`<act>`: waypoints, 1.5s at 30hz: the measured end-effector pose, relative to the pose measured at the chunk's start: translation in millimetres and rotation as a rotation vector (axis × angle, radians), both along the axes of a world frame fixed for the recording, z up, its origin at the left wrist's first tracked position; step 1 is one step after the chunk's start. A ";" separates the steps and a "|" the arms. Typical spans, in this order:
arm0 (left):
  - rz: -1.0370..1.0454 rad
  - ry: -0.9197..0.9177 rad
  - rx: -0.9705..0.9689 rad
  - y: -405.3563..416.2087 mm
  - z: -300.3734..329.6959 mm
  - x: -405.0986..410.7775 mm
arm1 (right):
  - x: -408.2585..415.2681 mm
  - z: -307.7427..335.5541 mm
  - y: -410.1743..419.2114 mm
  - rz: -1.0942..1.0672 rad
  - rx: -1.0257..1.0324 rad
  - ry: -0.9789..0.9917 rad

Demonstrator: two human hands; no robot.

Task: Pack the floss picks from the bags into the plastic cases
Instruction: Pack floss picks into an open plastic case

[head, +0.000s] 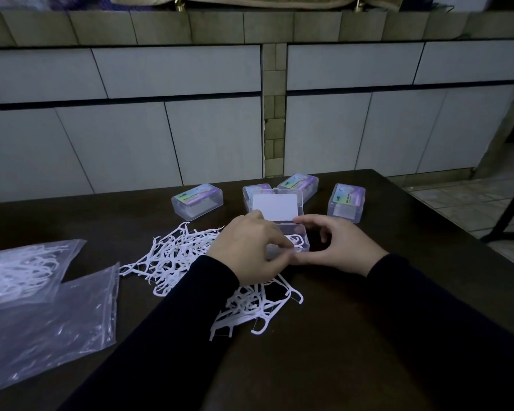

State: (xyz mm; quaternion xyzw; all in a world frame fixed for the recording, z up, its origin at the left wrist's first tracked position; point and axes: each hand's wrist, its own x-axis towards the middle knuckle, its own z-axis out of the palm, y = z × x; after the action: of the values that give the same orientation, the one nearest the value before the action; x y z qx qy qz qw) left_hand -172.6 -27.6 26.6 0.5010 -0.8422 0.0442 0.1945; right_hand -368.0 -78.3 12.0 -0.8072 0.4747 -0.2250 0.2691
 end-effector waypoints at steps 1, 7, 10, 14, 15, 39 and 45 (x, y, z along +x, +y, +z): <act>0.004 0.014 0.005 -0.1 0.3 1.8 | 0.3 0.5 0.7 -0.003 0.004 -0.002; 0.034 0.003 0.091 -1.7 -0.2 10.4 | 1.7 2.5 4.9 -0.010 -0.003 0.018; 0.040 0.034 0.099 -0.2 0.2 11.6 | 3.3 2.8 7.8 0.001 -0.027 0.053; 0.061 0.146 0.034 8.0 1.2 15.7 | 5.7 2.6 16.2 -0.011 -0.094 0.076; 0.073 0.175 0.014 10.8 0.8 17.1 | 6.9 2.3 18.9 -0.024 -0.123 0.071; 0.224 -0.216 0.356 77.9 22.9 78.8 | 82.1 11.2 76.5 -0.002 -0.575 0.603; 0.212 -0.221 0.365 78.1 20.8 84.1 | 81.2 17.8 74.4 0.011 -0.479 0.571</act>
State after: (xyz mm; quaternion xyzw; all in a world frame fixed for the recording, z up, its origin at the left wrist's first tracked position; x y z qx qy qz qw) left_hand -88.5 50.5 47.4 0.6058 -0.7949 -0.0342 0.0017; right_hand -286.8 -3.9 29.7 -0.8800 0.4603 -0.0942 -0.0694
